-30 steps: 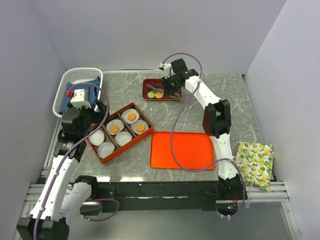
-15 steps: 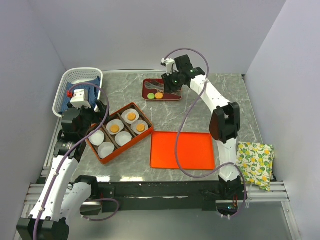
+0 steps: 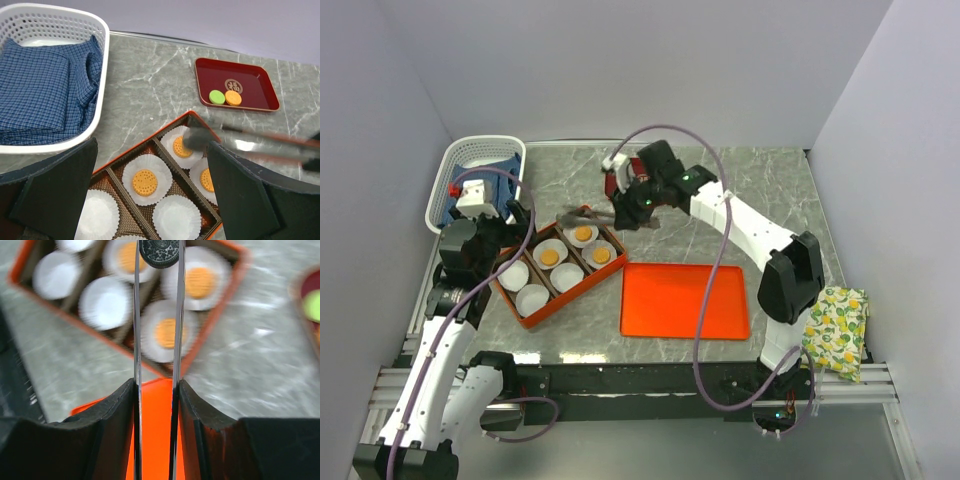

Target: Pack the cookies

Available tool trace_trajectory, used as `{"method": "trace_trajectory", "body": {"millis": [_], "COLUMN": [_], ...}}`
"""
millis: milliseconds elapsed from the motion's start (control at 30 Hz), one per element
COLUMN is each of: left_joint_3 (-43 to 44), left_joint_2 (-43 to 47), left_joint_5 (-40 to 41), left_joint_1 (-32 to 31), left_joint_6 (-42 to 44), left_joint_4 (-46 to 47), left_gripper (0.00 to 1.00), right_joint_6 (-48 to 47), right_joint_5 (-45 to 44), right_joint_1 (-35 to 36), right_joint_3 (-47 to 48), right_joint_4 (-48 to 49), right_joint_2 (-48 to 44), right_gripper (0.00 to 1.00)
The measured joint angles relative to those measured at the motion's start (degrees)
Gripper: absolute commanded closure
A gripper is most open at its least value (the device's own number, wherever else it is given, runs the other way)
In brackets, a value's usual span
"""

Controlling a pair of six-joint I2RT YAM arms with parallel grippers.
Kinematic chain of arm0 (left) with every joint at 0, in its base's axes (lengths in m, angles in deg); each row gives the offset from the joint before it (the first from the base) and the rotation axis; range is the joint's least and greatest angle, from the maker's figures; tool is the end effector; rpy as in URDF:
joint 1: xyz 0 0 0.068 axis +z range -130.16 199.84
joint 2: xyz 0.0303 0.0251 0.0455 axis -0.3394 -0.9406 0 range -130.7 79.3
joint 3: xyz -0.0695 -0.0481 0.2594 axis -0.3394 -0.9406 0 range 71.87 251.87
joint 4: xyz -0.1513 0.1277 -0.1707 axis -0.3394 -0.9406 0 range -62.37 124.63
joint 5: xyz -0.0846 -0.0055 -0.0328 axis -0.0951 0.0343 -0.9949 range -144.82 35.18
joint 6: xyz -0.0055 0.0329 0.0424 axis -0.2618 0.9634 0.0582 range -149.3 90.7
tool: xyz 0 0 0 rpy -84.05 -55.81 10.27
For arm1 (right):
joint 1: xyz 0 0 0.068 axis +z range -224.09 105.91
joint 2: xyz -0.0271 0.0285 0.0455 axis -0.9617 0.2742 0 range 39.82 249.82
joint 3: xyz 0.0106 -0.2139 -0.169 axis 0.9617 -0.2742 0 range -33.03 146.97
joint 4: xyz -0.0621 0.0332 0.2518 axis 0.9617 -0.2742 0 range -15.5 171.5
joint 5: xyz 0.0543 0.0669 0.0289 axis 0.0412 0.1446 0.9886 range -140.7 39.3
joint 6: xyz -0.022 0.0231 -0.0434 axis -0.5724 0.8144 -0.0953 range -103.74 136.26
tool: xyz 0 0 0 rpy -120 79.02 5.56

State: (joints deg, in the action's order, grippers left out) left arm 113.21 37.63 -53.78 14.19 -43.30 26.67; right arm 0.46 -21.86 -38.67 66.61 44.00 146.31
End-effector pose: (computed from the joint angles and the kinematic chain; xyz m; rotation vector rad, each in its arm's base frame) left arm 0.1757 -0.0168 0.3317 -0.1388 1.7158 -0.2387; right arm 0.3328 0.2577 0.3235 -1.2361 1.9952 0.7586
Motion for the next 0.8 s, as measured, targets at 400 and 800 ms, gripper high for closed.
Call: {"method": "trace_trajectory", "body": {"millis": [400, 800], "left_joint_3": [-0.9, -0.9], "left_joint_2": [3.2, 3.2], "left_joint_5": [3.3, 3.4], "left_joint_1": [0.0, 0.0], "left_joint_6": [0.0, 0.0], "left_joint_4": [0.1, 0.1], "left_gripper": [0.04, 0.04], "right_joint_6": [-5.6, -6.6], "right_joint_5": [1.5, -1.0], "right_joint_1": [10.1, 11.1], "right_joint_3": [-8.1, -8.0], "right_joint_4": [-0.9, -1.1], "right_joint_2": [-1.5, 0.2], "right_gripper": [0.73, 0.68]}}
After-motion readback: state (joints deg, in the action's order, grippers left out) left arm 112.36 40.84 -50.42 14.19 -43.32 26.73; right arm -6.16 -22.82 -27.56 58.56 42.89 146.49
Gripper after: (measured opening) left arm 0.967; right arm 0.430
